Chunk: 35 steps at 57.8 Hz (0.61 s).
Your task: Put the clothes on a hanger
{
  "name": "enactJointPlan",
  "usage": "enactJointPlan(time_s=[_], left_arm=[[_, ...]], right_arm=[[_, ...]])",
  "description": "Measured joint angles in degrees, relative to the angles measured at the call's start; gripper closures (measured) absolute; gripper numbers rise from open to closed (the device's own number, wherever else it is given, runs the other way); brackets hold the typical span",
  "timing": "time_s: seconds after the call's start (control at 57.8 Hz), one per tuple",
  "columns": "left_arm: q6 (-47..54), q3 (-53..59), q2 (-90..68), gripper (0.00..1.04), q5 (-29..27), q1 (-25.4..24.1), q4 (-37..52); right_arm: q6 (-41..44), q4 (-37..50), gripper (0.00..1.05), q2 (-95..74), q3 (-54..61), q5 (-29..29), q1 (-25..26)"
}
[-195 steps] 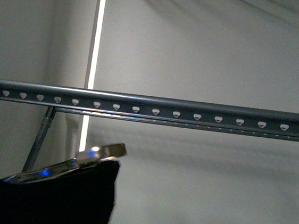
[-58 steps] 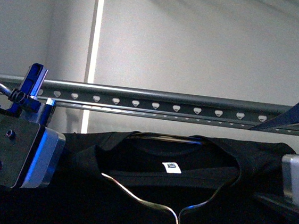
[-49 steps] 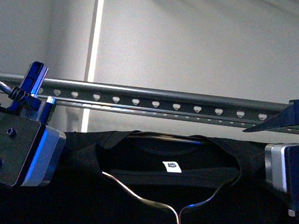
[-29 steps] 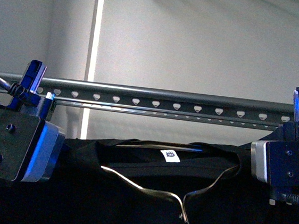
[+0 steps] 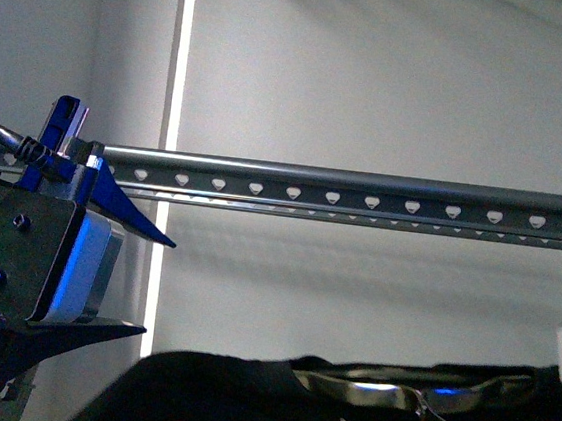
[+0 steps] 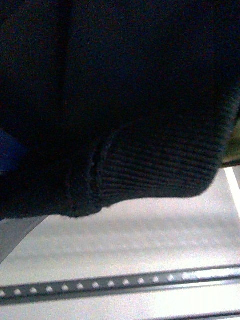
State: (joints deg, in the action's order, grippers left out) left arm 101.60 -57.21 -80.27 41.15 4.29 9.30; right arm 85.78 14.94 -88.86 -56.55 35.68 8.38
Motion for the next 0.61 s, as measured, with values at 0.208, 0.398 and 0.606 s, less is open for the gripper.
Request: enactJointPlan(time_s=[0.208, 0.398, 0.606], left_arm=[[-3.1, 0.26, 0.0, 0.05, 1.01, -0.13, 1.64], [-76.63, -5.01, -2.43, 0.07, -17.38, -6.14, 21.99], [-115.47, -9.05, -1.92, 0.07, -27.43, -12.09, 16.35]], right_arm=[[-4.61, -9.31, 1.0, 0.13, 1.33, 0.81, 6.08], [-26.93, -25.64, 1.01, 6.14, 2.23, 4.76, 11.32], [-49.18, -37.77, 1.01, 8.2, -0.85, 12.33, 16.83]])
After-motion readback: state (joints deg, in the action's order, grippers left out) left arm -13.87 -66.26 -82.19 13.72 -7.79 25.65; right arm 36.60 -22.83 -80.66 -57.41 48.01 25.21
